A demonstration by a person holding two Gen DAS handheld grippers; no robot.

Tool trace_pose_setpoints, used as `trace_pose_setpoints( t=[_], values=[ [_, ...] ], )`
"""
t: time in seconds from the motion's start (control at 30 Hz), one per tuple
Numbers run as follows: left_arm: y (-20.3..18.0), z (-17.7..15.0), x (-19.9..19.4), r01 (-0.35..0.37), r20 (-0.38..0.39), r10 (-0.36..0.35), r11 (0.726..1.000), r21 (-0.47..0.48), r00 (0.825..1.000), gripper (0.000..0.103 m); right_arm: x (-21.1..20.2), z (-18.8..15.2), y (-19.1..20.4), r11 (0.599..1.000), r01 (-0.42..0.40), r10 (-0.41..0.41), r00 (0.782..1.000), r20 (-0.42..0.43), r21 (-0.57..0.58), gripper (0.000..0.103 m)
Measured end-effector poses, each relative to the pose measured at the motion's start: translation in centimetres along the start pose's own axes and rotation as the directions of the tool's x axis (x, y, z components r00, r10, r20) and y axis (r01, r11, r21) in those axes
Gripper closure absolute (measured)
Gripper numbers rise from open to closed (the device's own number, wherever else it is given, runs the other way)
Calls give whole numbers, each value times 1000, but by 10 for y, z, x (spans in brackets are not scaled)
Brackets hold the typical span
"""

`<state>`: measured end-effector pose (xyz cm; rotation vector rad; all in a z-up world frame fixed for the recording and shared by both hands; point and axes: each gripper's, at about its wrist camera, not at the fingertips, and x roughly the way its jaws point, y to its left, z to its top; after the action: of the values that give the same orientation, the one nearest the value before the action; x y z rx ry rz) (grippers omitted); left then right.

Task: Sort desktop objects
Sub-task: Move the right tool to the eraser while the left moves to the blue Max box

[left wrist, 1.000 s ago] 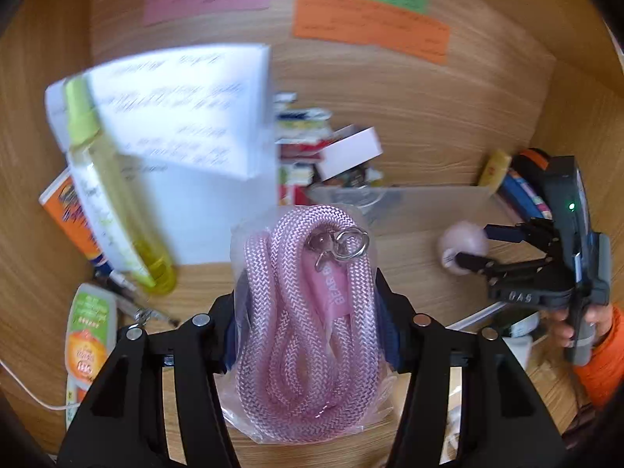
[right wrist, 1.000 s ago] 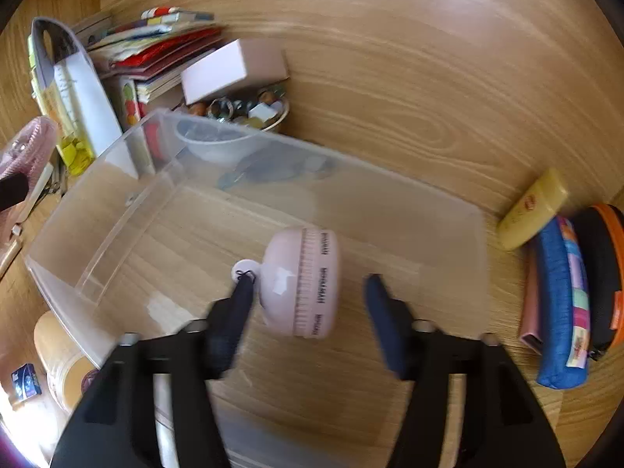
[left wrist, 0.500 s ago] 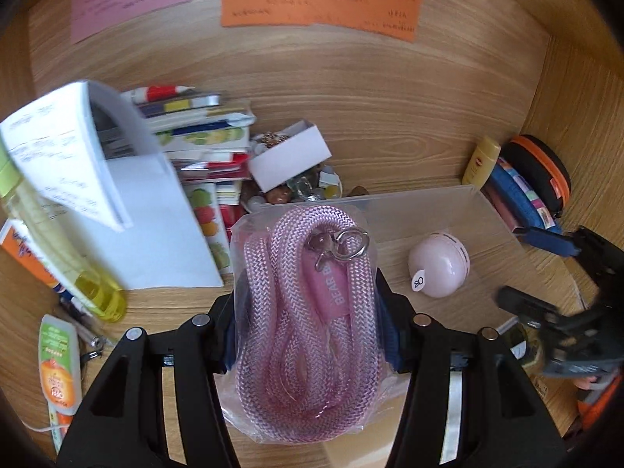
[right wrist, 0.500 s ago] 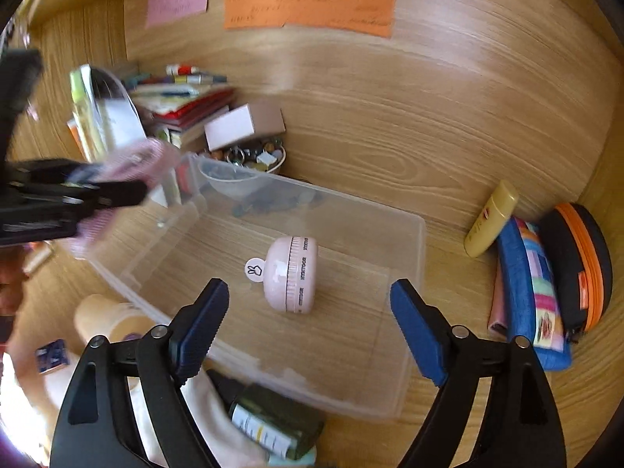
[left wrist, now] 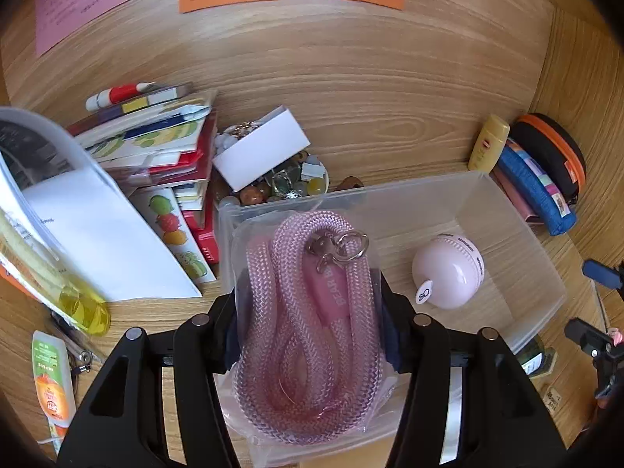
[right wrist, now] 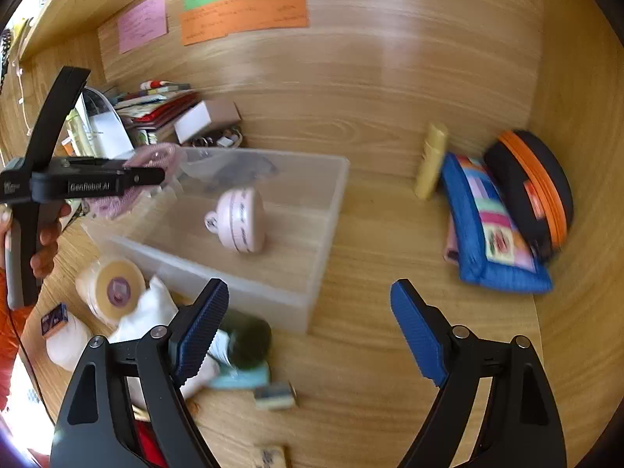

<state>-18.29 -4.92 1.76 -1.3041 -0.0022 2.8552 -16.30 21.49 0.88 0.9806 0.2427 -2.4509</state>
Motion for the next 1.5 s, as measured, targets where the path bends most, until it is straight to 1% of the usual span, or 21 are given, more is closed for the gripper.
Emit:
trace_pose_setpoints(
  t=[0.1,0.2,0.3,0.4,0.47,0.57,0.6,0.63,0.67,0.77,0.8,0.87,0.93,1.03,1.07,1.17,1.27,1.33,1.4,1.5],
  values=[
    [-7,-1,8,10,-28,-10,1000,13,1000,47,-4,-14,-7,1000,8,-8,1000,-9,18,20],
    [-14,-7,16,-4,-58,6,999,36,998,47,-9,-27,-10,1000,20,-20,1000,-19,20,20],
    [-14,-11,17,1,-66,1,1000,27,998,47,-12,-38,-10,999,26,-26,999,-35,18,20],
    [-8,-13,12,14,-71,-14,1000,-1,997,47,-14,-48,-10,1000,15,-14,999,-47,27,20],
    [-4,-15,2,27,-58,-28,1000,-9,998,47,-15,-55,-9,999,15,-13,998,-55,35,20],
    [-1,-20,-15,5,-31,-5,1000,-9,999,46,-16,-63,-8,999,9,-6,998,-64,47,20],
    [1,-22,-20,7,-24,-7,1000,-9,1000,46,-16,-65,-7,999,8,-4,997,-71,52,20],
    [3,-26,-29,18,-14,-18,1000,-14,1000,43,-16,-67,-7,999,5,-1,997,-74,54,20],
    [5,-30,-35,17,-7,-17,1000,-18,1000,39,-17,-70,-7,998,1,4,997,-79,59,20],
    [8,-47,-58,-2,36,2,1000,-14,999,32,-17,-74,-7,998,-5,11,996,-89,64,20],
    [8,-51,-63,-7,43,8,1000,-12,999,31,-17,-75,-6,998,-3,8,996,-91,62,20],
    [11,-66,-76,-14,54,15,1000,-12,998,26,-17,-76,-5,999,4,1,995,-98,52,20],
    [15,-80,-84,-27,55,28,999,-19,998,25,-17,-77,-4,999,7,-3,995,-101,43,20],
    [21,-104,-96,-67,47,68,997,-30,997,25,-18,-80,-1,1000,2,0,995,-103,28,20],
    [23,-111,-98,-69,43,70,997,-36,997,25,-19,-81,1,1000,5,-3,995,-101,22,20],
    [30,-131,-105,-53,22,54,996,-69,998,25,-20,-84,4,1000,20,-19,995,-98,5,20],
    [32,-149,-108,-30,1,30,994,-101,1000,25,-20,-88,9,1000,-1,0,994,-110,-6,20],
    [31,-161,-110,1,-6,-1,991,-130,1000,25,-19,-92,12,1000,-15,13,992,-127,-14,20],
    [28,-168,-111,24,-13,-26,989,-143,1000,25,-17,-93,14,1000,-22,20,990,-137,-16,20],
    [20,-176,-112,26,-20,-29,990,-141,999,25,-17,-94,15,999,-27,24,989,-143,-18,22]
  ],
)
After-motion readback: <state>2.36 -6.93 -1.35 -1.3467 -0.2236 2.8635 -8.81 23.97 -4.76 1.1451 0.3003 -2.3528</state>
